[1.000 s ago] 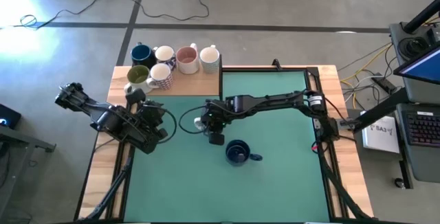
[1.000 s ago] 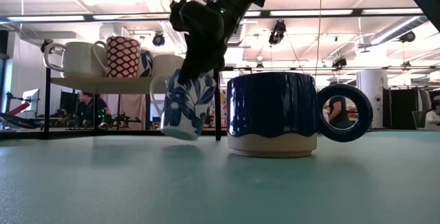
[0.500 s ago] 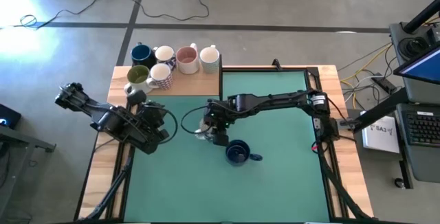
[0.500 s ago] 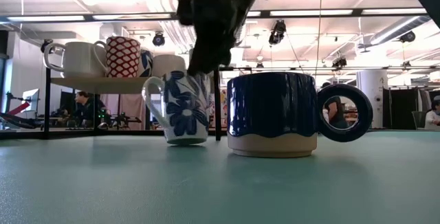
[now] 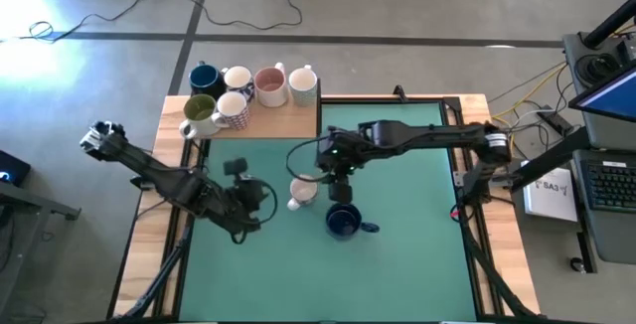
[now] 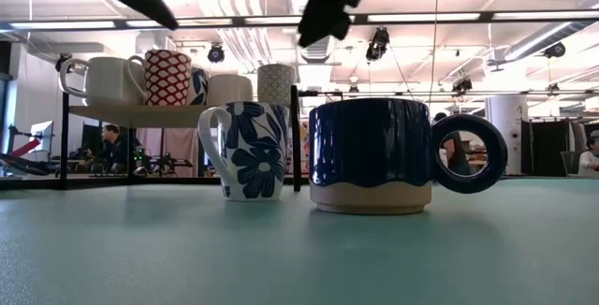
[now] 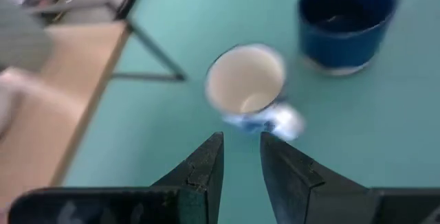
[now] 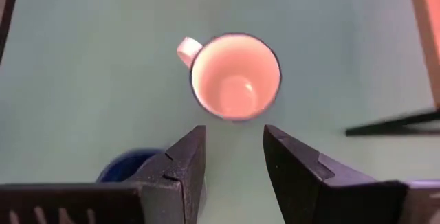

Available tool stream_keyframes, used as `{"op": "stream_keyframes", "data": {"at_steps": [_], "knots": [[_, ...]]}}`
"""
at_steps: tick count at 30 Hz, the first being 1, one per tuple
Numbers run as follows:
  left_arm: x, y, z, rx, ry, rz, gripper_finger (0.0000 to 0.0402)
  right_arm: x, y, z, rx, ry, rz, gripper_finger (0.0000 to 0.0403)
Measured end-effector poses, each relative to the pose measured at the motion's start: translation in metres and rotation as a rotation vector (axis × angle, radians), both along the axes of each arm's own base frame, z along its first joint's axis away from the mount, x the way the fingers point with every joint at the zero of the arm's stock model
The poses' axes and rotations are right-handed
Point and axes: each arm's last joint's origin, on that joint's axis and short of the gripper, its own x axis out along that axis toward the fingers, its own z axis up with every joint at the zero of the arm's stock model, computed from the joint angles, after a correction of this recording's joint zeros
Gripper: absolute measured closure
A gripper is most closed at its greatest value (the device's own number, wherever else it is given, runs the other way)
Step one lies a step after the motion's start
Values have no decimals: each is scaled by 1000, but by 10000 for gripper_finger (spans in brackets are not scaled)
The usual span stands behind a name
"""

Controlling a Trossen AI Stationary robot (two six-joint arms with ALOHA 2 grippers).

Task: Place coffee mugs
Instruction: Put the white blue patterned mug on the shelf

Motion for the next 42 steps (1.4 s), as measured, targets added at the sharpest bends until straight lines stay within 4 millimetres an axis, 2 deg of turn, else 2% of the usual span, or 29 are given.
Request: {"op": "stream_keyframes", "data": {"at_steps": [4,10,19,26,36,42], "knots": [[11,1,-8,-29,-48,-52,322,-24,0,4,-35,-11,-69,266],[25,10,-12,-92,-65,-37,322,-63,0,-5,-23,-78,-180,271],[50,14,-37,-151,56,-115,322,-110,1,-29,55,-180,-259,261],[67,12,-49,-187,58,-177,322,-144,2,-48,94,-243,-293,260],[98,11,-49,-126,85,-232,320,-186,4,-70,98,-350,-281,271],[109,17,-45,-128,171,-184,295,-204,5,-88,114,-347,-297,266]]}}
